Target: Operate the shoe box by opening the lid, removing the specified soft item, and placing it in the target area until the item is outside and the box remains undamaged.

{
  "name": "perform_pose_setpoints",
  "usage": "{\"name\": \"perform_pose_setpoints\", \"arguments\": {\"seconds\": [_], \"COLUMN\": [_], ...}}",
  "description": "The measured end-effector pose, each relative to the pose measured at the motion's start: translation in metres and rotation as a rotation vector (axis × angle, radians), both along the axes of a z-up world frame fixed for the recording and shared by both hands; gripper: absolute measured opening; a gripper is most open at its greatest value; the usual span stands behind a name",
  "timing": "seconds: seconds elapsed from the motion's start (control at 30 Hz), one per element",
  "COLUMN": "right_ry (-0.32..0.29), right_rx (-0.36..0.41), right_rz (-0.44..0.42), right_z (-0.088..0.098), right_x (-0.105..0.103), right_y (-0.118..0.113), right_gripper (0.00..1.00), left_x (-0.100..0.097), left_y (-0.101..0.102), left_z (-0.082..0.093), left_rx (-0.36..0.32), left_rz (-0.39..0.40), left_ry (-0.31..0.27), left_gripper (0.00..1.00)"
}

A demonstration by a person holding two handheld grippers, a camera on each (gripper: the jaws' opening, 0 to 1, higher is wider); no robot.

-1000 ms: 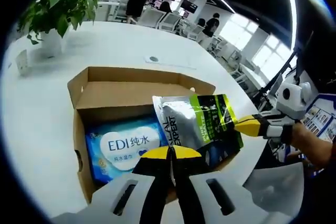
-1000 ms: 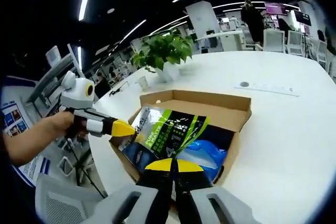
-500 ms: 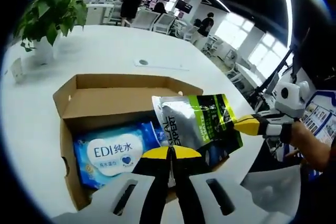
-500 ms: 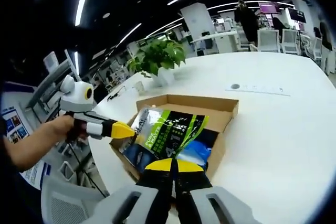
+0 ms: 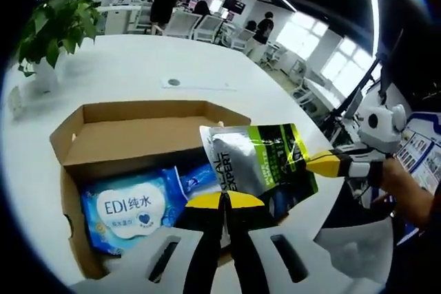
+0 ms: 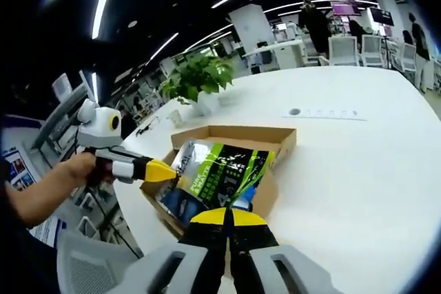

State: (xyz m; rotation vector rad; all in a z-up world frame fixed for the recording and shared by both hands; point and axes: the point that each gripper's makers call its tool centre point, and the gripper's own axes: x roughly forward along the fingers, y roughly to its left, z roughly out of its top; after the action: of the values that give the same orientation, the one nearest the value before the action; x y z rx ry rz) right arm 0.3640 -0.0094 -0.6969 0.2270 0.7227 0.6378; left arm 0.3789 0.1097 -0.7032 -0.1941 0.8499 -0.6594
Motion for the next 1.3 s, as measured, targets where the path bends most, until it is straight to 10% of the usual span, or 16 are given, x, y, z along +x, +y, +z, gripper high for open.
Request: {"name": "perform_pose_setpoints", "arguments": {"seconds": [1.3], "right_ry": [0.089], "right_rx": [-0.038], "right_rz": [-0.071], "right_z": [-0.011], "right_x": [0.005], "right_y": [-0.079], "right_gripper": [0.0], "left_x": [0.009], "left_y": [-0.081], "left_z": [-0.009], "left_rx": [0.03], "left_rz": [-0.071], "left_ry": [0.065], "left_gripper": [0.0]}}
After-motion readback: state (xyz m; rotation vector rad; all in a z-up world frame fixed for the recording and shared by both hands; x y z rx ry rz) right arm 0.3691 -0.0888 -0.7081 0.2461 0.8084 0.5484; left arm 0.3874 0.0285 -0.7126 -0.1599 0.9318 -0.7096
